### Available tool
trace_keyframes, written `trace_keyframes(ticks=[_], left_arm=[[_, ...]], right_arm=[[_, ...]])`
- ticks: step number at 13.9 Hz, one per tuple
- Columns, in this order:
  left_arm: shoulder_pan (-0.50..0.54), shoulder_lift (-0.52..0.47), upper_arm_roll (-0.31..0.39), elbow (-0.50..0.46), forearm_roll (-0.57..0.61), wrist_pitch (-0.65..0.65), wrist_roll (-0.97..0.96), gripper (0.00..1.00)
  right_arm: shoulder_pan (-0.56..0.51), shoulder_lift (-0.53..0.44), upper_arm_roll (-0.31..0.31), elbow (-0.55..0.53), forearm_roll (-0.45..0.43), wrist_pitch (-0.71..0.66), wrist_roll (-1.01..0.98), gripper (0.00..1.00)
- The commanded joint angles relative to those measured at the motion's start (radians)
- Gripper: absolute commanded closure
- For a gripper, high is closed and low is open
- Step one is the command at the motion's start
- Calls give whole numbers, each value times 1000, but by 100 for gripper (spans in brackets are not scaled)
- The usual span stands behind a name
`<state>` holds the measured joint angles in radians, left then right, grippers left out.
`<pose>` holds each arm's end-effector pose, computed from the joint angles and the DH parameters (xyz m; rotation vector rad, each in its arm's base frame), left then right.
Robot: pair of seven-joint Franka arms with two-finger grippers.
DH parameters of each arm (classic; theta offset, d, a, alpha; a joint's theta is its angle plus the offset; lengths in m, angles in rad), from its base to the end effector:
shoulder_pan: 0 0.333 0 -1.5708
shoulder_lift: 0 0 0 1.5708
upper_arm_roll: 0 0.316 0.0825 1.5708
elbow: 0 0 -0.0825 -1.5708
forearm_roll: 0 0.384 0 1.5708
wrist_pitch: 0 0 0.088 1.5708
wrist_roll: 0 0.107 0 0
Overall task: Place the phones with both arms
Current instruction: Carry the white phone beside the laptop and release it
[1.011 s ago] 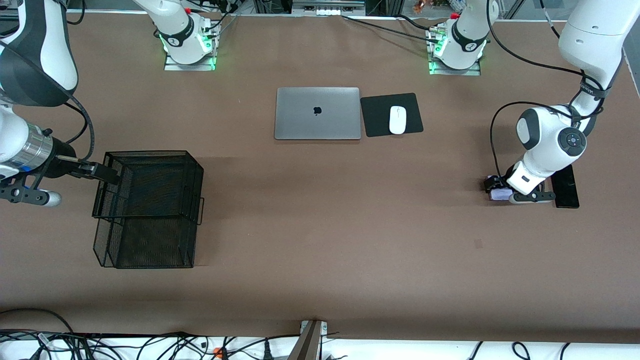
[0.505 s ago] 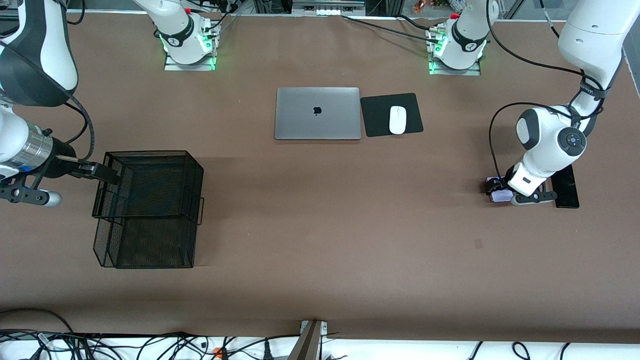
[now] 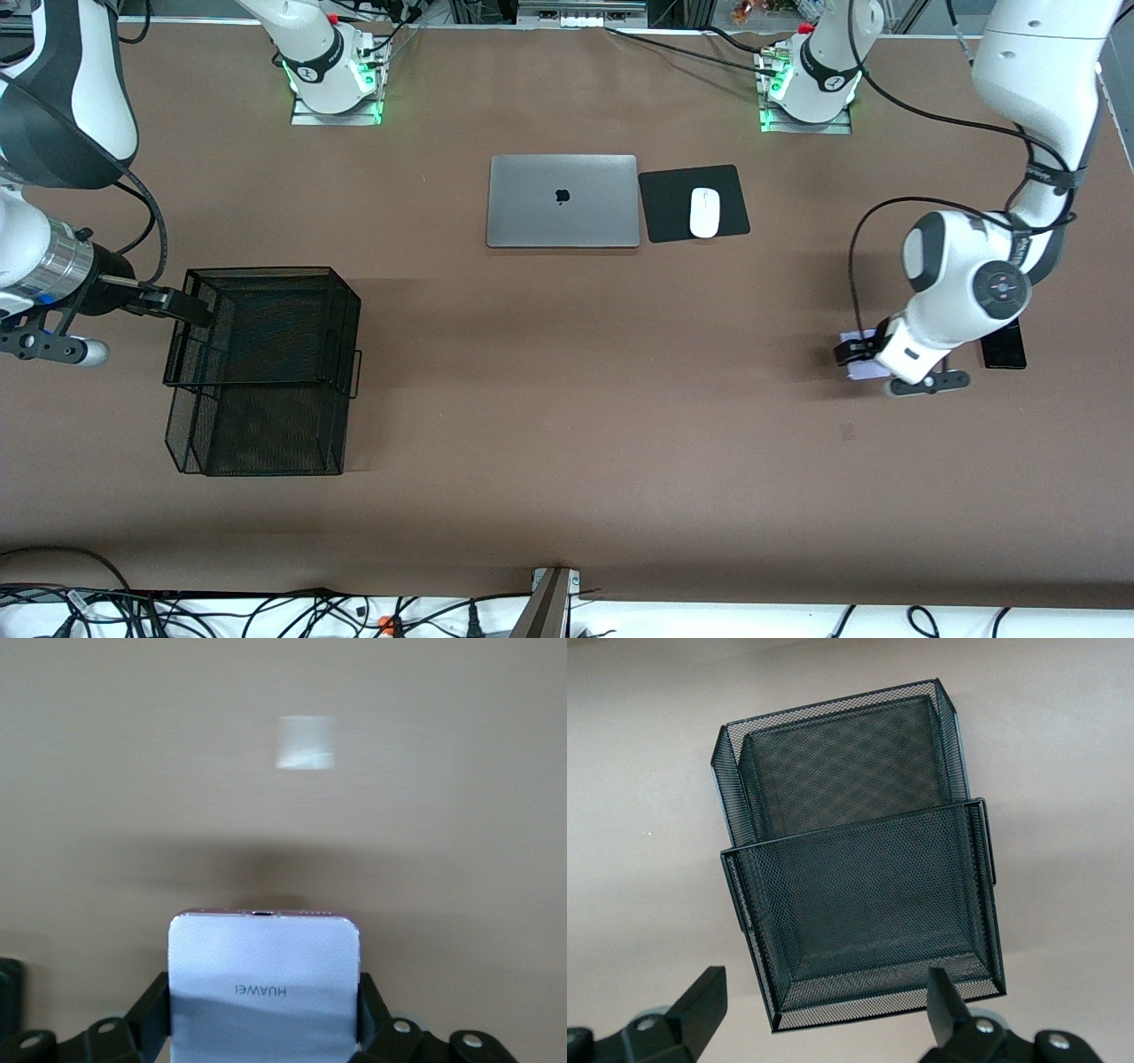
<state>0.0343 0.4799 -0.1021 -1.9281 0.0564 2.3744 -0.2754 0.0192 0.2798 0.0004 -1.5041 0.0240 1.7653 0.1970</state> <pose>0.6208 -0.0389 0.2367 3.1255 0.2775 -0.0494 0.6452 0.0147 0.5048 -3.1070 0.2839 0.0328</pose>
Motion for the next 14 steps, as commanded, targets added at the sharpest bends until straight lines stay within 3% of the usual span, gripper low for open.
trace_keyframes(ticks=[1,5,10,14], left_arm=[[-164,35,12,119,14,-124,-190,100],[-380,127,12,303,11,-268,-358,100],[-580,348,12,535,-3,-258,-478,100],[-651,445,12,672,-3,-204,-539,100]], right_arm=[[-1,-11,3,-7,1,3,1,0],[-1,-11,3,-7,1,3,1,0],[-1,-11,3,-7,1,6,1,0],[-1,-11,4,-7,1,6,1,0]])
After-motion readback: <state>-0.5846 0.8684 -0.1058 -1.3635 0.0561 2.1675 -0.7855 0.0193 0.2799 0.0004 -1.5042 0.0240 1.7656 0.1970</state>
